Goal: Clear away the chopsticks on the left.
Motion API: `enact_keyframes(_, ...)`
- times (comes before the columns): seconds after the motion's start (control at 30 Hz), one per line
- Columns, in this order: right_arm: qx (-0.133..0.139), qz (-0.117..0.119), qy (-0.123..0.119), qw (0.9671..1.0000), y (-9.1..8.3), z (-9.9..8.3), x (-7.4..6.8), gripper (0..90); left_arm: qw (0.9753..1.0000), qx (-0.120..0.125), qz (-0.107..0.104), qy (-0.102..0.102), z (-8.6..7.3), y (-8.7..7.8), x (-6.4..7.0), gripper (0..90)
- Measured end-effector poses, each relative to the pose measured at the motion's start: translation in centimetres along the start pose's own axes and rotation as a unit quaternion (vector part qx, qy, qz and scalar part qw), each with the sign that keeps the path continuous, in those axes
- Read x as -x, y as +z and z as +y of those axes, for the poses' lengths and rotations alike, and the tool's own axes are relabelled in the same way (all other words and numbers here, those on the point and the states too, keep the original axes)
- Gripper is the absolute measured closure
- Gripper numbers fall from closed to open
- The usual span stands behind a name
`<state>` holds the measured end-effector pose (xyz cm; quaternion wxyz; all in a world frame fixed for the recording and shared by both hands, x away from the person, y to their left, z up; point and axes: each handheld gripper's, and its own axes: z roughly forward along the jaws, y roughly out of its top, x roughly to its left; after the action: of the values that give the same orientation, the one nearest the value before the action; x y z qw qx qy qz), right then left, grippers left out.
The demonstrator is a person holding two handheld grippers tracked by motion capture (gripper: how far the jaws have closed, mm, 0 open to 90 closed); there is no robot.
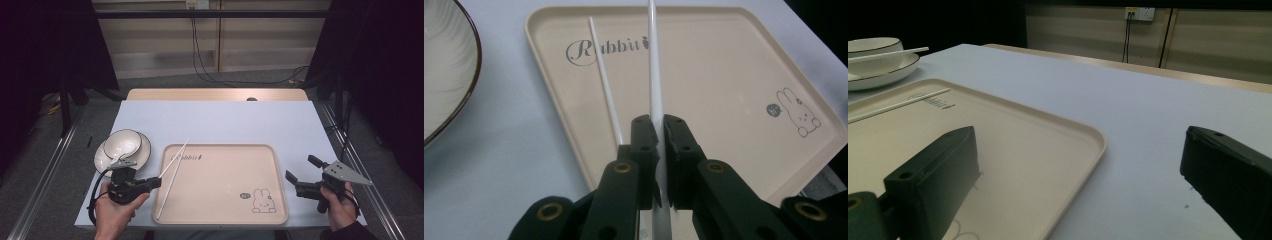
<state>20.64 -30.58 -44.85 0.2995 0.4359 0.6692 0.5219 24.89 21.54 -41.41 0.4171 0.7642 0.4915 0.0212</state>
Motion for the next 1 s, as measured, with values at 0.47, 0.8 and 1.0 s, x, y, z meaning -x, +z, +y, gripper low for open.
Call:
enact_keyframes(0.47,-0.001,-0.001,0.000,1.0000,0.0,0.0,-0.1,1.9,0.9976,-0.023,0.058,-0.032,0.1,3.7,0.8,84.4)
enact_keyframes(0.8,-0.001,-0.001,0.000,1.0000,0.1,0.0,0.0,2.0,0.9950,-0.038,0.089,-0.027,-0.1,5.0,1.3,84.4)
enact_keyframes(1.0,-0.004,0.002,-0.001,1.0000,0.1,0.0,0.0,2.0,0.9931,-0.060,0.094,-0.036,-0.4,6.0,1.6,84.3)
